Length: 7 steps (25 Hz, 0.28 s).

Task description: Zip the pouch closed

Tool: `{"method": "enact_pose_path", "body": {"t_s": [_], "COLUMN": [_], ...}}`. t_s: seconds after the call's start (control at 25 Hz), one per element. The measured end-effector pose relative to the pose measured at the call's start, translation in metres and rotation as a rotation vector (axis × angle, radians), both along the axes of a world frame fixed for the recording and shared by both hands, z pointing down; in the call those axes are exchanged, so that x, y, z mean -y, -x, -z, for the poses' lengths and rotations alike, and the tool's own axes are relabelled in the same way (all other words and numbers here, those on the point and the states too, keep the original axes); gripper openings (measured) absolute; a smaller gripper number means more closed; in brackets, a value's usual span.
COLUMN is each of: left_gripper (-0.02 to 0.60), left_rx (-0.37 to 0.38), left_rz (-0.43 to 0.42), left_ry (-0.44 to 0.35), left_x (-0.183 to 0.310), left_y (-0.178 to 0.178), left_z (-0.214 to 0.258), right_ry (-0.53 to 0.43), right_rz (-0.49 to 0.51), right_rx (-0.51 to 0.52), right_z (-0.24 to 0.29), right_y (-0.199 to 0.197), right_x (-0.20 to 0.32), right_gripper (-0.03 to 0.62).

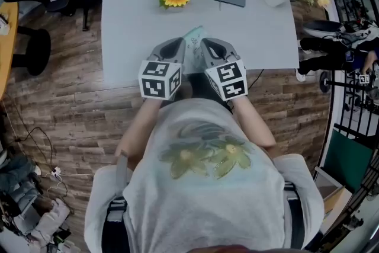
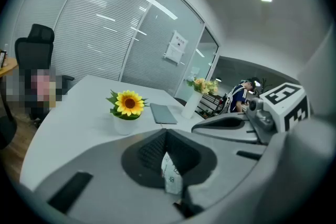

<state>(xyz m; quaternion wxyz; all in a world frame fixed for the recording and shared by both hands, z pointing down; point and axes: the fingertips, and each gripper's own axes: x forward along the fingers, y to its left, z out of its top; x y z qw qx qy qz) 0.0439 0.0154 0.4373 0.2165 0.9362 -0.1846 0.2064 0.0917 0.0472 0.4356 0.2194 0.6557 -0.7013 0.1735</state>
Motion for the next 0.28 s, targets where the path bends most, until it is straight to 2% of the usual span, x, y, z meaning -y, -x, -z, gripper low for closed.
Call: {"method": "enact_pose_path", "body": {"t_s": [0.28], "left_gripper": [0.005], "left_rx": [0.006], "left_rz": [-0.018], "left_ry": [0.010], "left_x": [-0.0023], "left_y": [-0.0004], "left_z": [-0.0047], "right_ry": [0.004], "right_rz": [-0.016], "right_rx": [0.005], "right_z": [-0.0032], "right_y": [-0.0006], "right_x": [-0.0002], "right_gripper": [0.015]}}
